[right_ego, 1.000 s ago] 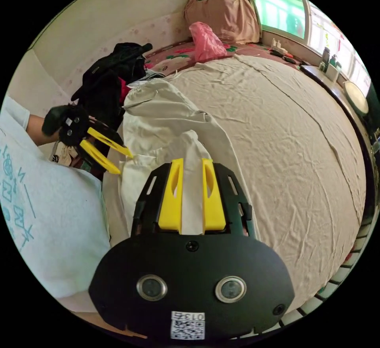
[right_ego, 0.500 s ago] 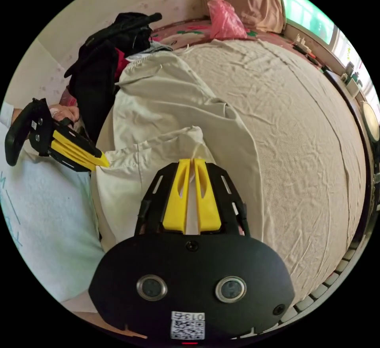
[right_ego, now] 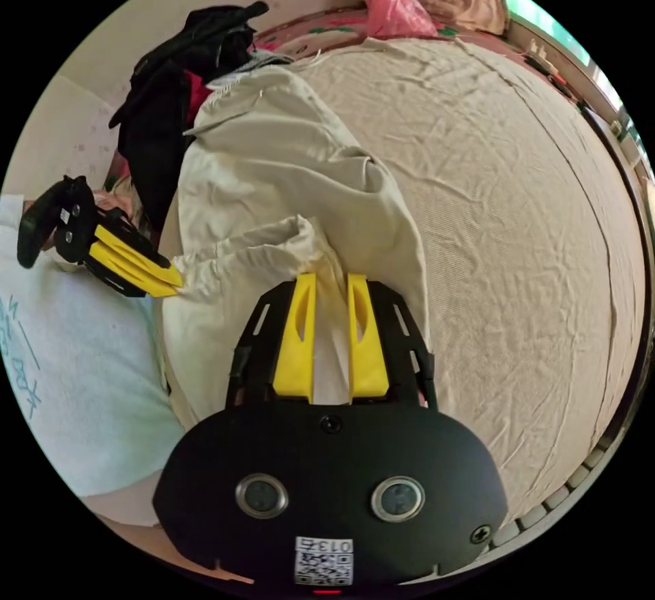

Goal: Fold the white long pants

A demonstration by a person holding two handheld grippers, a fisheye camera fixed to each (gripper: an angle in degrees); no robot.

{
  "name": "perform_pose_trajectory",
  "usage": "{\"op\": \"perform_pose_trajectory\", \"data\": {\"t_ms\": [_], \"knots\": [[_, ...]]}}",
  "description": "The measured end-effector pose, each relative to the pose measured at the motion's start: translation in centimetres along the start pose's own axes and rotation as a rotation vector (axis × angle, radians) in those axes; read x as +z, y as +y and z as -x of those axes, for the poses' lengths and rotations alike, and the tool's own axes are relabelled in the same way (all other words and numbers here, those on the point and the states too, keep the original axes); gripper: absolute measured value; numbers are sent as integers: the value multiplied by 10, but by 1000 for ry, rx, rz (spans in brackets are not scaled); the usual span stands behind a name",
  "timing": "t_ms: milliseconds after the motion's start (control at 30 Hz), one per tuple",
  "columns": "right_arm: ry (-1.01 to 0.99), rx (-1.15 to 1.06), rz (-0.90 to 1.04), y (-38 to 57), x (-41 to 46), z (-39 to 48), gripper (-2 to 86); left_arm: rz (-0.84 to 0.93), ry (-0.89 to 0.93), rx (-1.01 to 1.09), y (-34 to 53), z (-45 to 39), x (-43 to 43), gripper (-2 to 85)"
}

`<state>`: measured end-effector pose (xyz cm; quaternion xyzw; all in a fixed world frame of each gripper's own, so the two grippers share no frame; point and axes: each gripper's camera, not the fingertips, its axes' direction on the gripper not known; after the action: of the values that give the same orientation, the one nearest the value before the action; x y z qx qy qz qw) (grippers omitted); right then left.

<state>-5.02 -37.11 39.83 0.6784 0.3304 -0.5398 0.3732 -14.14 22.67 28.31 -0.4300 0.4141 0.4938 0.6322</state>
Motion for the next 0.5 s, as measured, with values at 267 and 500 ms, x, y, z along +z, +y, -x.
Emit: {"op": "perform_pose_trajectory", "data": {"t_ms": [267,500], "knots": [[178,-133,15,2,10,39,23,7,58,-75,14,20,10,13],[396,-115,-153,20,-22,61,16,-36,-26,-124,15,31,-17,4]]}}
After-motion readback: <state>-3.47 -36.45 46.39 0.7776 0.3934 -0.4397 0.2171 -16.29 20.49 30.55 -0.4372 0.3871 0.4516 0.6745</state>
